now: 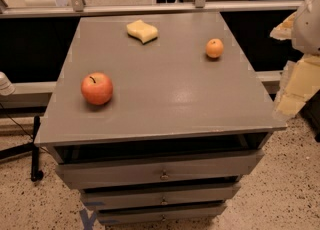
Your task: Pick apple
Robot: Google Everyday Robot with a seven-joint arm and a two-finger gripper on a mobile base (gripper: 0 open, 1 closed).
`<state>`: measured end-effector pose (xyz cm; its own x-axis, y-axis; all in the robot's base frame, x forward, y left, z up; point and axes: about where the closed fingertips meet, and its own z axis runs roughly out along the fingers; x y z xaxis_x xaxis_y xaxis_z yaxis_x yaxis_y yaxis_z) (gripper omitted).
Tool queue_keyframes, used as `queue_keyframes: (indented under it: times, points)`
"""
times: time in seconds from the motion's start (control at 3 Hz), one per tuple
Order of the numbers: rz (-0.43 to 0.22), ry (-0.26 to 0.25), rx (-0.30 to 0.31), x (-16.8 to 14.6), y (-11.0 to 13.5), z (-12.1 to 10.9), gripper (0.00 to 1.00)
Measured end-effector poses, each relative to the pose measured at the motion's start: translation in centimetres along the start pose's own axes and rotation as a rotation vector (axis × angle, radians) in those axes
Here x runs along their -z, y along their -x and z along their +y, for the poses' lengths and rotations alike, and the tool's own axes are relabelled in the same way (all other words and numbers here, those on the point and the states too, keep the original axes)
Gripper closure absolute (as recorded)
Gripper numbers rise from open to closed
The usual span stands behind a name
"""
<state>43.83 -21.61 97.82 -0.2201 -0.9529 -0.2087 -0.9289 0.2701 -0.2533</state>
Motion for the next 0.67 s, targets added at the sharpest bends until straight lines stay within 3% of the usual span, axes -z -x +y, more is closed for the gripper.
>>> queue_keyframes:
  times: [0.33,0.67]
  points:
    - [-0.011,-0.006,-0.001,0.1,0.1,0.0,0.00]
    - [-0.074,0.012,-0.015,-1.5,1.1,0.1,0.00]
